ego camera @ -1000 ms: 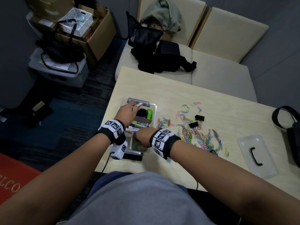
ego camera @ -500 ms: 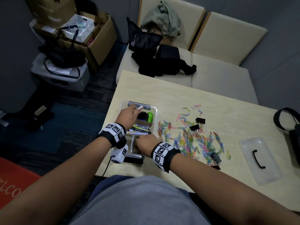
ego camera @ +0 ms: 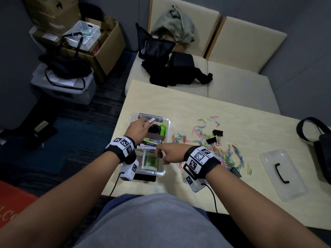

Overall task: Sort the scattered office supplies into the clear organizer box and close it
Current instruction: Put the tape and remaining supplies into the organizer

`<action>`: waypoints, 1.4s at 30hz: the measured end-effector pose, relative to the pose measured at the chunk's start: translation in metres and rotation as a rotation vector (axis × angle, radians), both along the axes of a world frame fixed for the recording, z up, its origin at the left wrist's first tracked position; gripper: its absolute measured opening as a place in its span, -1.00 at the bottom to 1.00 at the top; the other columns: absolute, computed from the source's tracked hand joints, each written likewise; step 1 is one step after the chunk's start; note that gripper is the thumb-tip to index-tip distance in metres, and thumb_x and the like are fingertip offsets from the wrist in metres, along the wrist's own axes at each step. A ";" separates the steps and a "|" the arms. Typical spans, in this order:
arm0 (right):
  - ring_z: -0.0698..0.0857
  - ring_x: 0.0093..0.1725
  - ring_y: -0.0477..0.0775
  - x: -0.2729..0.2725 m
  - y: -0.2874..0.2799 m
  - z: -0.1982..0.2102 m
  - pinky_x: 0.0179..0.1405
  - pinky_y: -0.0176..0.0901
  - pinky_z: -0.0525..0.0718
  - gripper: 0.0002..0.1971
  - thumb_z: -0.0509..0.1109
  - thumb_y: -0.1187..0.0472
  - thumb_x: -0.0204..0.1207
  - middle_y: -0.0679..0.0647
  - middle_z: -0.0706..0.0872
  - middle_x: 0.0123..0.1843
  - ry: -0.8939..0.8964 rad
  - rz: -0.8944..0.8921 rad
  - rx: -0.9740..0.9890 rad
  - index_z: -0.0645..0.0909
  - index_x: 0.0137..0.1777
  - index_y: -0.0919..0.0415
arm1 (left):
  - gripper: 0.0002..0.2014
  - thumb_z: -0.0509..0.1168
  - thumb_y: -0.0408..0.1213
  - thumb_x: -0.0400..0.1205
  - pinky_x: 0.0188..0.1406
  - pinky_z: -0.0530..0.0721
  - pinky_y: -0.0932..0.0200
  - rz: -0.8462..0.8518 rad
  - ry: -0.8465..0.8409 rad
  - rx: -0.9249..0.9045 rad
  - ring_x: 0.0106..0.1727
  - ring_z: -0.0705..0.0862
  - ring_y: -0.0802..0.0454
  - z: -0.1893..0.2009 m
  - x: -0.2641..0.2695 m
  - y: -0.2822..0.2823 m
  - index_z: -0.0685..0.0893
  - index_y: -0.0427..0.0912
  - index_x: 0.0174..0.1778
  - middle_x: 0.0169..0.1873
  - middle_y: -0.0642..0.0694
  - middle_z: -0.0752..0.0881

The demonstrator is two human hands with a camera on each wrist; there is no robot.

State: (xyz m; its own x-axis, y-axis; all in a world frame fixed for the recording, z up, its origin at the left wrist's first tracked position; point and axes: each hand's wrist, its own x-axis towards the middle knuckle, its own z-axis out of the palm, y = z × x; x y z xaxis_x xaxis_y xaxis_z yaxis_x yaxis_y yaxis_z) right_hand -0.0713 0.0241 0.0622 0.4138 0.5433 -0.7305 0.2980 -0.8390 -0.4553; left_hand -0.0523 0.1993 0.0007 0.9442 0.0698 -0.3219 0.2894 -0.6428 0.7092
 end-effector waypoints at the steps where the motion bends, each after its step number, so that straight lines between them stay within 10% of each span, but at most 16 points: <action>1: 0.69 -0.09 0.09 -0.001 -0.001 -0.005 -0.12 -0.07 0.65 -0.72 0.38 0.37 0.53 0.12 0.71 0.01 -0.082 -0.002 0.020 0.56 0.23 0.19 | -0.79 0.03 -0.17 0.73 -0.45 0.36 0.10 0.000 0.000 0.003 -0.26 0.58 -0.21 0.000 0.001 0.000 0.52 -0.18 0.00 -0.19 -0.26 0.68; 11: 0.72 0.07 0.34 -0.037 0.021 -0.040 -0.14 0.07 0.60 -0.72 0.21 0.45 0.59 0.29 0.73 0.09 -0.557 0.293 -0.040 0.55 0.25 0.26 | -0.76 0.05 -0.11 0.73 -0.36 0.45 0.08 0.005 -0.007 -0.033 -0.23 0.63 -0.20 0.002 -0.005 0.001 0.56 -0.16 0.05 -0.18 -0.25 0.71; 20: 0.69 0.15 0.31 -0.029 0.025 -0.044 -0.14 -0.02 0.49 -0.70 0.27 0.38 0.58 0.26 0.71 0.15 -0.513 0.263 -0.053 0.59 0.29 0.20 | -0.76 0.15 0.00 0.71 -0.29 0.66 -0.01 0.010 -0.027 -0.086 -0.19 0.71 -0.21 0.006 -0.014 0.008 0.61 -0.05 0.09 -0.21 -0.19 0.74; 28: 0.79 -0.24 0.06 -0.010 -0.002 -0.046 -0.21 0.03 0.77 -0.82 0.39 0.03 0.62 0.05 0.79 -0.23 -0.338 -0.340 0.255 0.59 -0.13 0.12 | -0.86 0.23 -0.07 0.68 -0.35 0.57 0.10 0.014 -0.043 -0.153 -0.24 0.67 -0.11 0.012 -0.025 0.005 0.61 -0.03 -0.02 -0.17 -0.13 0.74; 33: 0.79 -0.35 0.22 0.000 -0.014 -0.036 -0.47 -0.02 0.74 -0.73 0.26 0.06 0.72 0.21 0.74 -0.11 -0.159 -0.922 0.574 0.43 0.31 0.18 | -0.93 0.25 -0.17 0.66 -0.36 0.55 0.22 -0.038 -0.039 -0.264 -0.24 0.64 0.03 0.018 -0.033 -0.002 0.64 -0.03 -0.06 -0.16 -0.06 0.74; 42: 0.74 -0.37 0.14 0.002 -0.016 -0.040 -0.45 -0.13 0.72 -0.91 0.40 0.38 0.61 0.27 0.69 -0.27 -0.039 -0.982 0.698 0.57 0.06 0.37 | -0.84 0.14 0.03 0.60 0.08 0.63 -0.12 -0.214 0.050 -0.266 -0.03 0.67 -0.12 0.018 -0.050 -0.002 0.58 0.13 -0.02 -0.06 -0.08 0.72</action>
State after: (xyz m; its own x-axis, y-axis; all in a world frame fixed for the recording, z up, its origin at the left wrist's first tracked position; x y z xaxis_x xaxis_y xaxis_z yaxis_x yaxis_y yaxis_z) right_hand -0.0693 0.0076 0.0218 0.8874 0.2572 -0.3827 -0.3060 -0.2924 -0.9060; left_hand -0.1025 0.1968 0.0187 0.9111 -0.2206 -0.3482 0.2064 -0.4870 0.8487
